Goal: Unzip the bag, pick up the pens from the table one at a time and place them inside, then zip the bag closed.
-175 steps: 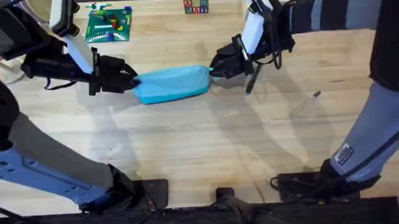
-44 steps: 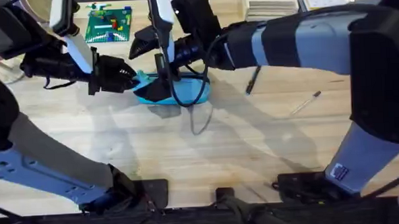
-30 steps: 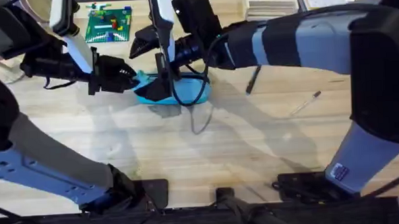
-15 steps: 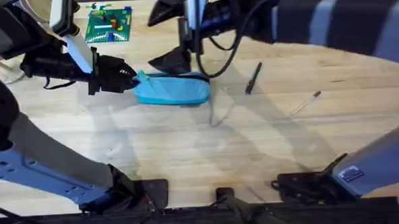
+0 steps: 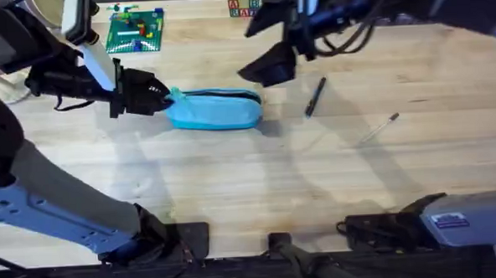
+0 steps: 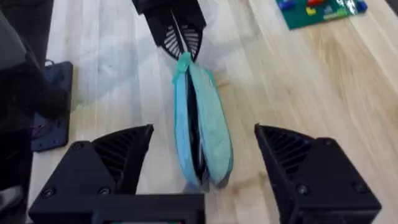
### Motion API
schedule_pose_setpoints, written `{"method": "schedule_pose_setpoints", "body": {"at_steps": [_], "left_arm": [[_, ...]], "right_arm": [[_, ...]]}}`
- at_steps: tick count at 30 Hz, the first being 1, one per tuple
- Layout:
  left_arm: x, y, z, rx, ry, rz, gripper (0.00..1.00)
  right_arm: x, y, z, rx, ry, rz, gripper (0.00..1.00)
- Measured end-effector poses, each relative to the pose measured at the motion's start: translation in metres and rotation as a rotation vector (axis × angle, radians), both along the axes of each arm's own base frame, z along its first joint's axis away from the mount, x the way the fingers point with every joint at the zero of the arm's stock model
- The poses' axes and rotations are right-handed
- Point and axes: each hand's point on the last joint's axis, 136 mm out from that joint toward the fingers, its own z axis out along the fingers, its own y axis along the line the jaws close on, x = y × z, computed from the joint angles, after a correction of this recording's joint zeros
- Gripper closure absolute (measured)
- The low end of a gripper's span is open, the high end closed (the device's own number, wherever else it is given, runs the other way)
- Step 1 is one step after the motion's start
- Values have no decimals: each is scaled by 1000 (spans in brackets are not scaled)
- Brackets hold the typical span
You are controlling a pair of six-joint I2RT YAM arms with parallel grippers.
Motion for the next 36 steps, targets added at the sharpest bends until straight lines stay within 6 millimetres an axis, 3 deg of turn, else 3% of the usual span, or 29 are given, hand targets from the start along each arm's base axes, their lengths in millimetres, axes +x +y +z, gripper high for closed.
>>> {"method": "schedule_pose_setpoints", "body": {"at_steps": [6,7,12,13,14,23,29,36], "left_arm": [[0,0,0,0,0,0,954],[0,0,0,1,-2,-2,891],[0,0,0,0,-2,-3,142],[0,0,0,-1,1,-1,45],[0,0,0,0,1,-1,17],[-1,0,1,-1,-2,-8,5],[0,4,16,39,-49,-64,5],[-4,9,70,188,-233,-86,5]], "right_arm": [[-8,-33,-4,-110,56,-104,6],[-9,-37,-6,-131,59,-117,6],[-14,-54,-14,-229,74,-177,6],[-15,-56,-16,-244,78,-185,6],[-15,-59,-17,-258,78,-193,6],[-14,-65,-22,-299,80,-218,6],[-14,-66,-23,-302,79,-220,6],[-14,-66,-23,-302,79,-220,6]]}}
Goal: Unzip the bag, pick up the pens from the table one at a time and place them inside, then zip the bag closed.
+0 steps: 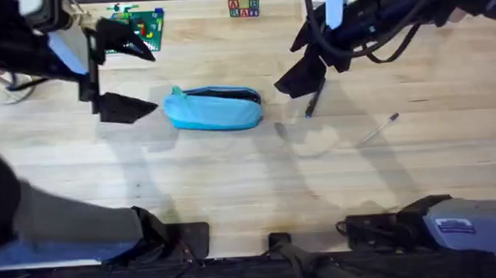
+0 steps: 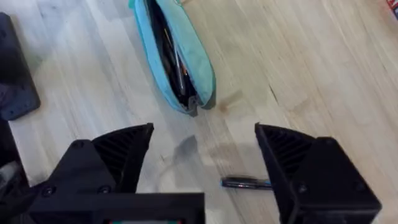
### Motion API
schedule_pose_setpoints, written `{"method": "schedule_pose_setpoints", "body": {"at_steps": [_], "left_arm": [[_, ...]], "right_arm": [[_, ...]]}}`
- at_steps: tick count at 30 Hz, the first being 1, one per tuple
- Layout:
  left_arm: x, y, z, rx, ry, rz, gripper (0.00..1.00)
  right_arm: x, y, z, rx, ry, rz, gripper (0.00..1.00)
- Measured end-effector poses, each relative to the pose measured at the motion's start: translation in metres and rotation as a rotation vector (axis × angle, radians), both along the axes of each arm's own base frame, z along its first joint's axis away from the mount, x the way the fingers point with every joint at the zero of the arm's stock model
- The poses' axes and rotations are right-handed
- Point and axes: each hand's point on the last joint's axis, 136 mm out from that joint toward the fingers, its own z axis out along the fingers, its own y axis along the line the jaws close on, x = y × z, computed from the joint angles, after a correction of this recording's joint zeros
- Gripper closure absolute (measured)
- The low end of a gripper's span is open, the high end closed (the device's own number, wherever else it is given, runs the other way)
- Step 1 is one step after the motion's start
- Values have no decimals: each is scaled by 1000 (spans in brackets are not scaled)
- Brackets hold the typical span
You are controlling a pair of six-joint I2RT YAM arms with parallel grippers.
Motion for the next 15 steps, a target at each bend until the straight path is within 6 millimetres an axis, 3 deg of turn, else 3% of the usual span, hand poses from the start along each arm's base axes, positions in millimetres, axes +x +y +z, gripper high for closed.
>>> {"method": "schedule_pose_setpoints", "body": {"at_steps": [7,15], "left_arm": [[-14,-5,40,44,-34,112,5],[-25,-5,59,3,109,352,5]], "right_arm": [[0,0,0,0,0,0,6],[0,0,0,0,0,0,6]]}}
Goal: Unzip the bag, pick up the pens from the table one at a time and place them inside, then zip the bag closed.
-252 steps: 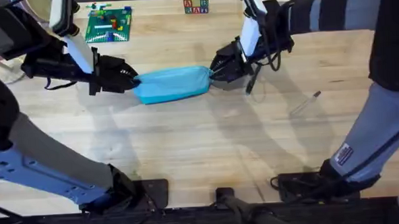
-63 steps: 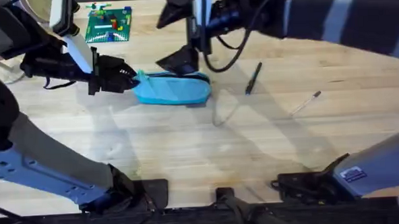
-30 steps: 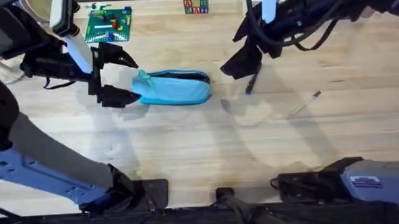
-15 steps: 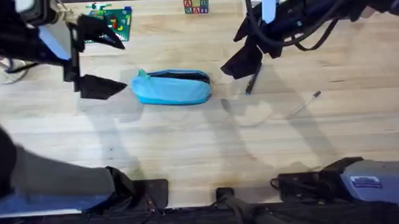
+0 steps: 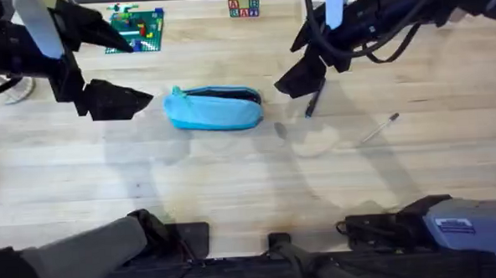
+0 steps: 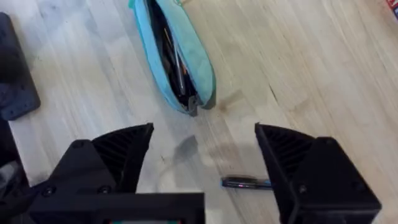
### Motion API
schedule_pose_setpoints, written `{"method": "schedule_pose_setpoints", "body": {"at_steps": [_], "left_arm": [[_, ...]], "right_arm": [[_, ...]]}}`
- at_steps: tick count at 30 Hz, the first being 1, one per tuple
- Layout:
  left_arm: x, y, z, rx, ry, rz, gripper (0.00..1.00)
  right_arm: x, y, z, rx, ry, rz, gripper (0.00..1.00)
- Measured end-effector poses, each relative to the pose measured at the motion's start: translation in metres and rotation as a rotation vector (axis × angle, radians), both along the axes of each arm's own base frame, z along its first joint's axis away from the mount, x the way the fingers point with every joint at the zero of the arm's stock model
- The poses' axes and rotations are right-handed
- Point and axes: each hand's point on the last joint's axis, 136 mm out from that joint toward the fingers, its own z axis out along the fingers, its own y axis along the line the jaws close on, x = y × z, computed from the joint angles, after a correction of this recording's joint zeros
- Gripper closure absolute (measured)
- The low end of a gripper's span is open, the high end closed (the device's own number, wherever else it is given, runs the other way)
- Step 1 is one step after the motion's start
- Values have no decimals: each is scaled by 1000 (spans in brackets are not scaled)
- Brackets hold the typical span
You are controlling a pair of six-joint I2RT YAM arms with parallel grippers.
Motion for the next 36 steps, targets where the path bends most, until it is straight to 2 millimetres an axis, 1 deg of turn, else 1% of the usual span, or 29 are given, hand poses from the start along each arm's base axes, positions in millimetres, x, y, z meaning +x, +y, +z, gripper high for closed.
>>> {"method": "schedule_pose_setpoints", "body": {"at_steps": [7,11,16,18,22,23,25,30,36], "left_arm": [[-7,5,2,-55,165,239,5],[-8,7,3,-96,236,347,5],[-9,8,0,-130,329,463,5],[-9,6,-1,-135,351,485,5],[-9,4,-2,-141,368,501,5],[-9,4,-2,-143,372,504,5],[-9,4,-2,-144,376,510,5],[-8,5,-2,-141,377,520,5],[-8,6,-2,-138,376,522,5]], "right_arm": [[0,0,0,0,0,0,6],[0,0,0,-2,-1,-1,6],[0,0,0,-2,-1,-1,13],[1,0,0,-1,-4,-1,281],[1,0,0,-1,-4,-1,858],[1,0,0,0,-1,-4,941],[1,0,0,0,-1,-4,967],[0,1,1,5,-9,15,971],[-9,12,6,35,-58,142,971]]}}
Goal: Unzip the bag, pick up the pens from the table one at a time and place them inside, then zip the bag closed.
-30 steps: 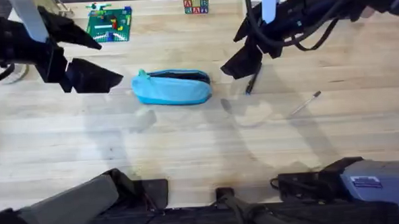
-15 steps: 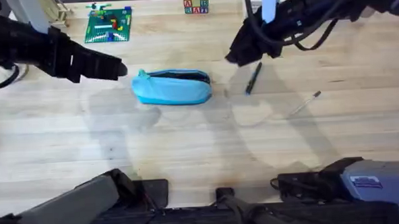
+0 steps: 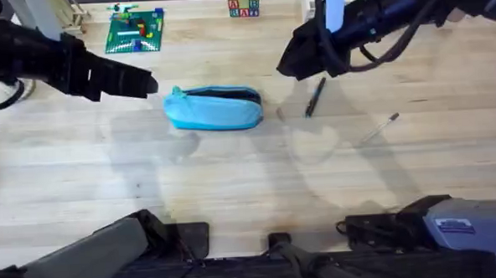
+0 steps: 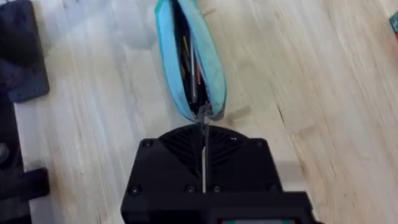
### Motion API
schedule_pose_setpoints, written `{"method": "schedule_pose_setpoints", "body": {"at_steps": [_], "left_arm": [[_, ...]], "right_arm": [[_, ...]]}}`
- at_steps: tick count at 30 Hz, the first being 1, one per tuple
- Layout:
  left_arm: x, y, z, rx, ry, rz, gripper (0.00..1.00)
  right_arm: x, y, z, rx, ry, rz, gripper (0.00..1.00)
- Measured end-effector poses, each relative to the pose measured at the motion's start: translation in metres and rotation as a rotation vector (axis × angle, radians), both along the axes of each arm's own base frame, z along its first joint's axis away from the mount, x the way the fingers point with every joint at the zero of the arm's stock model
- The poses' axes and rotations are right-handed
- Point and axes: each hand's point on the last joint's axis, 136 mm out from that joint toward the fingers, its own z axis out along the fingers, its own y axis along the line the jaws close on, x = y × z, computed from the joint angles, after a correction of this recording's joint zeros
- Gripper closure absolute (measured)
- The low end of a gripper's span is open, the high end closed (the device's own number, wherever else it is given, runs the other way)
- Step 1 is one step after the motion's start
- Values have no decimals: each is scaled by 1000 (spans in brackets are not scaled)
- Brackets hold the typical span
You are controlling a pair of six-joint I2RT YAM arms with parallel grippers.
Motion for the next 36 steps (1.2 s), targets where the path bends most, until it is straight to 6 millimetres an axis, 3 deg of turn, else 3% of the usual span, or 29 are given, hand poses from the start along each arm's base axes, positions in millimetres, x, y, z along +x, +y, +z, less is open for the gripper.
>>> {"method": "schedule_pose_setpoints", "body": {"at_steps": [4,15,27,36], "left_arm": [[0,0,0,0,0,0,5],[0,0,0,1,1,0,5],[0,0,0,3,1,1,5],[0,0,0,3,1,1,5]], "right_arm": [[-4,8,-6,9,-2,70,971],[-9,29,-46,56,95,223,971],[-3,46,-64,88,82,289,971],[4,55,-61,105,27,310,971]]}}
